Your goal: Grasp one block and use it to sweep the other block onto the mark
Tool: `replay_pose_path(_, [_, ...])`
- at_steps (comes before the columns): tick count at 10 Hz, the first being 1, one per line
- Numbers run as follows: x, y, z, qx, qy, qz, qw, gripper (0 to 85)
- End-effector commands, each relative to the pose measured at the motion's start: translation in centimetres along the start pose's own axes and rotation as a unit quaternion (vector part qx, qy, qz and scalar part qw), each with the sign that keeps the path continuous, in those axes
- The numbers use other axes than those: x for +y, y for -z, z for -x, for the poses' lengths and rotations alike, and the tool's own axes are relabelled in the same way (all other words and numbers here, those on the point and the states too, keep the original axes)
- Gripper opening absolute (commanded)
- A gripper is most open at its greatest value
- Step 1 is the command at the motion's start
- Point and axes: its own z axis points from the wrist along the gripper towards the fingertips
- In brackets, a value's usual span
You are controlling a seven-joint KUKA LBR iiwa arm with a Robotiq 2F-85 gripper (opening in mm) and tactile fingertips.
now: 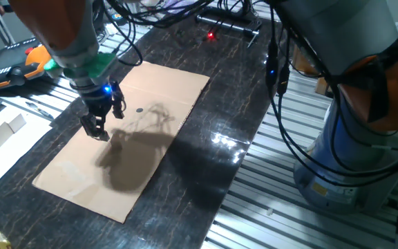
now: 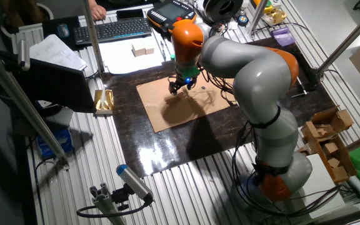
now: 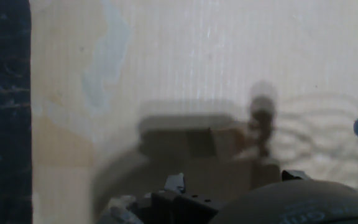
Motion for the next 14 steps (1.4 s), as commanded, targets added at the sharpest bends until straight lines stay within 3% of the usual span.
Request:
replay_pose_path(1, [0.0,-0.7,0.3,-0.002,0.0,0.0,1.0,77.7])
replay_pose_path(5, [-0.8,-4.2,1.2,-0.015,0.017,0.004,1.0,75.0])
replay_pose_path(9, [-0.8,-4.8,0.8,-0.014,0.038,0.007,0.999,55.3])
replay_pose_path(12, [-1.5,-5.2,0.7,-0.018,0.055,0.01,0.998,48.3])
replay_pose_path(14, [-1.8,-5.3,0.6,-0.021,0.07,0.014,0.997,19.3])
